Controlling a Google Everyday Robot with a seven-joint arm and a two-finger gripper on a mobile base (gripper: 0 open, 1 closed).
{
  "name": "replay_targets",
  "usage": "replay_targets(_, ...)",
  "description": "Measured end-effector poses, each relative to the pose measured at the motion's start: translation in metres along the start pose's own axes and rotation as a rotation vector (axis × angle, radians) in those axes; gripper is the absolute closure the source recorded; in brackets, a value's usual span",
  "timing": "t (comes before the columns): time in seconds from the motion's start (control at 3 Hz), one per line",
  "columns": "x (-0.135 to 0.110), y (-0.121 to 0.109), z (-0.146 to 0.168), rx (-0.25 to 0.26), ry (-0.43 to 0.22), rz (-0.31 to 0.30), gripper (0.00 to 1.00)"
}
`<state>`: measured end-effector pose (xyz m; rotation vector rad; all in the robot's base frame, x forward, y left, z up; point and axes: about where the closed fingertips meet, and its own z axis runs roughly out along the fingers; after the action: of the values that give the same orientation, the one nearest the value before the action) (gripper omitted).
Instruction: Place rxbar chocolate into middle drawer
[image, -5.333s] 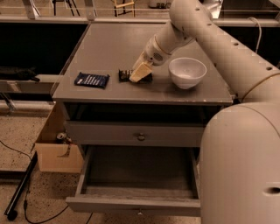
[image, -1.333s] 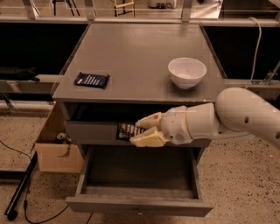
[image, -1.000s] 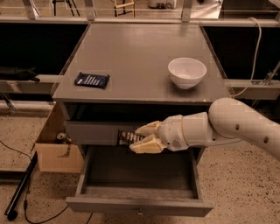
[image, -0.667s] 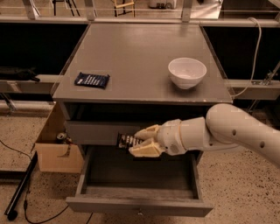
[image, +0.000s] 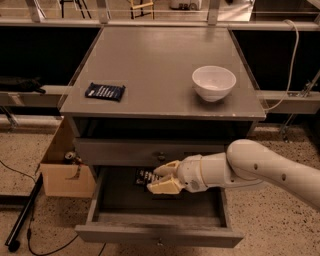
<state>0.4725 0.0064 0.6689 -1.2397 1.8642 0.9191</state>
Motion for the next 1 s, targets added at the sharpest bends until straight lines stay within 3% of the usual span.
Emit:
replay_targets(0.33,0.021,-0.010,0.012,-0.006,0.019,0.040,1.00)
replay_targets(1.0,0.025,0.001,0.025,-0.025,0.035,0.029,1.00)
